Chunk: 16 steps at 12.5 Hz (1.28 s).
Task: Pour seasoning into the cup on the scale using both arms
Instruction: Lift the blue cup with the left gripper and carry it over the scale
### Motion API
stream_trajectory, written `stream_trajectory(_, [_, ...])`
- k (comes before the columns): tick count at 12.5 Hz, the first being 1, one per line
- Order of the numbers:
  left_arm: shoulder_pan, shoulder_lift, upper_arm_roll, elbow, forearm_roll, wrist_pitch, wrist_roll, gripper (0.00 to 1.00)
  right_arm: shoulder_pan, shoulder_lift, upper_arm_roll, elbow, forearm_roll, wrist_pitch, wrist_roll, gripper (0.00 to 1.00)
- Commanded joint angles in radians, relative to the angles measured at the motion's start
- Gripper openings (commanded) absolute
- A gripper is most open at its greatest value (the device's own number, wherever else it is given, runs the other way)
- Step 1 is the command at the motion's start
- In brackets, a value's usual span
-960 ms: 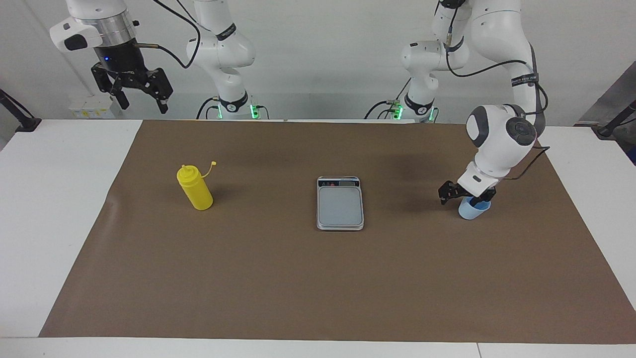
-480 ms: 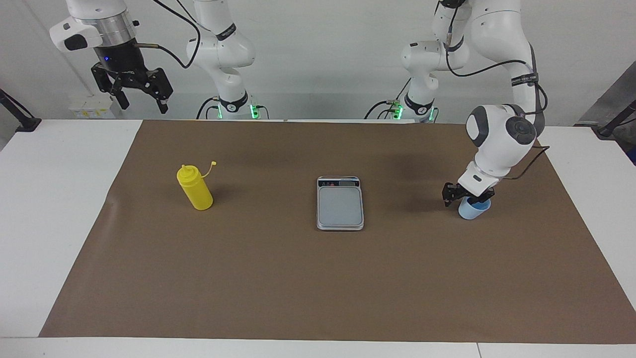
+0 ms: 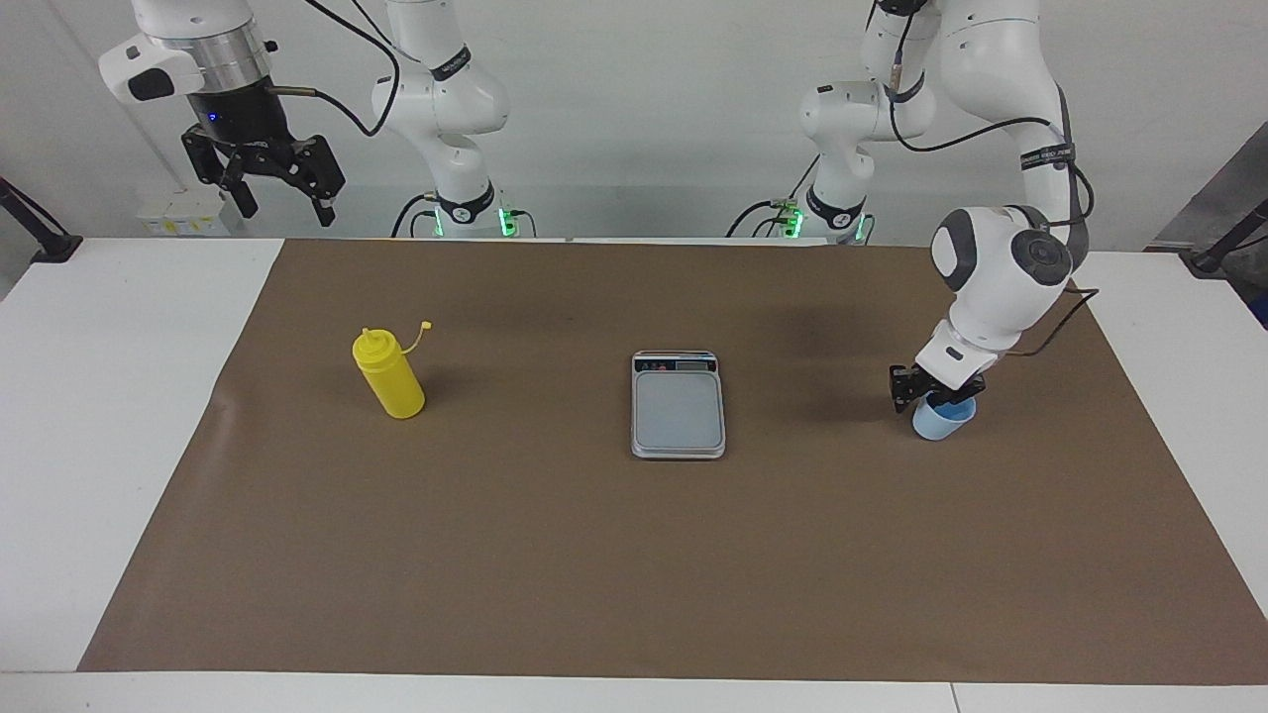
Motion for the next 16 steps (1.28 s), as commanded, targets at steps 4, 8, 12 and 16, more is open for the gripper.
stream_trajectory(4, [0.012, -0.013, 0.007, 0.008, -0.005, -0.023, 0.049, 0.00, -0.006, -0.030, 0.003, -0.020, 0.021, -0.007, -0.008, 1.00])
stream_trajectory(8, [0.010, -0.001, 0.005, 0.098, -0.005, -0.100, 0.046, 0.00, -0.006, -0.033, 0.003, -0.020, 0.021, -0.008, -0.008, 1.00])
stream_trajectory(12, [-0.062, 0.036, 0.001, 0.265, -0.010, -0.242, -0.104, 0.00, -0.006, -0.033, 0.003, -0.020, 0.021, -0.007, -0.008, 1.00])
stream_trajectory(16, [-0.273, 0.060, 0.002, 0.363, -0.010, -0.278, -0.483, 0.00, -0.006, -0.033, 0.003, -0.020, 0.021, -0.008, -0.008, 1.00])
